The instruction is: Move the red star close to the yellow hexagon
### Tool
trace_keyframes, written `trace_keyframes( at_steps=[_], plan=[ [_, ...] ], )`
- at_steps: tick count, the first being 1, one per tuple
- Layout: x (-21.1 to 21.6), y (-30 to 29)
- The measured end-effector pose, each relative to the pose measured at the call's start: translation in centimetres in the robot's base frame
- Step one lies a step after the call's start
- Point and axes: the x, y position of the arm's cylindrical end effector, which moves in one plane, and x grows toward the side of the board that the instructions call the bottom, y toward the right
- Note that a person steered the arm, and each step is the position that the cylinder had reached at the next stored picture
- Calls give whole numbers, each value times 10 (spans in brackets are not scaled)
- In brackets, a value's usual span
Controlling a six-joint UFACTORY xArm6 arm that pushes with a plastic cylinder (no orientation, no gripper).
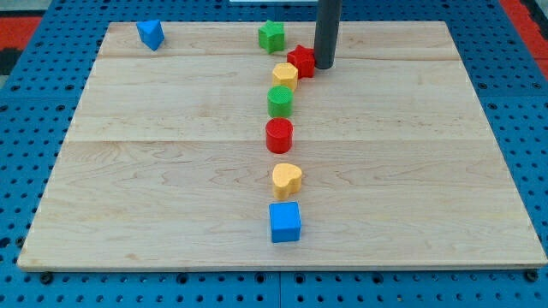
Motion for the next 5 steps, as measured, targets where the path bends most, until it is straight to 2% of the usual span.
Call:
trace_keyframes(
  at_steps=[3, 5],
  plan=[
    [-2, -5],
    [-3, -31]
  ],
)
